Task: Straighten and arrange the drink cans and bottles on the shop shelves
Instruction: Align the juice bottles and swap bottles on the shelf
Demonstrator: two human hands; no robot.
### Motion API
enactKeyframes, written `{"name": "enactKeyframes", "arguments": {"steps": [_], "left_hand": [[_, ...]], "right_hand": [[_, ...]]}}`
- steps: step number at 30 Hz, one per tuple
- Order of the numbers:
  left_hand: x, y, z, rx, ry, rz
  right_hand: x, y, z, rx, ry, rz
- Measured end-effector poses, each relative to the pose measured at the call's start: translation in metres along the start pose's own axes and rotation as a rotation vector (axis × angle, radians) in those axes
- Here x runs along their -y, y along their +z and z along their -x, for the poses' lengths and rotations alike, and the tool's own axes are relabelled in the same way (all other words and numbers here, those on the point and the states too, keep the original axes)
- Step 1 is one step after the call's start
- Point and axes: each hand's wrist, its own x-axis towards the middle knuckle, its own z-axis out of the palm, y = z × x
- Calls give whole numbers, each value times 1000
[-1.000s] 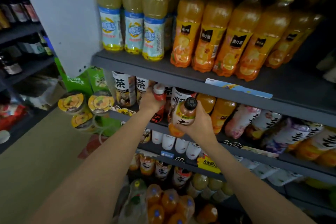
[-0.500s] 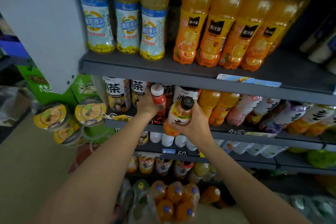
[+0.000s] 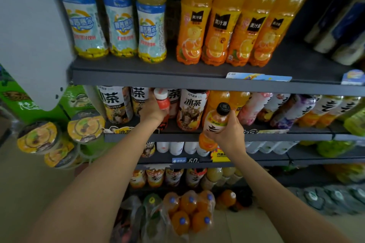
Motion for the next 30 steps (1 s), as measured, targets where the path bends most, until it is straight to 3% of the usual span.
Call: {"name": "enactKeyframes", "arguments": {"steps": [6,14,24,30], "left_hand": [[1,-1,4,-48,21,32],[0,-5,41,71,310,-66],[-45,-16,77,300,540,-226],[-73,-21,86,367,555,-161]], "right_hand": [[-11,-4,-1,34,11,-31],[-8,-21,0,106,-103,-32],[-11,-53,11,42,-72,-41],[-14,-102,14,-81,-16,-7]]}}
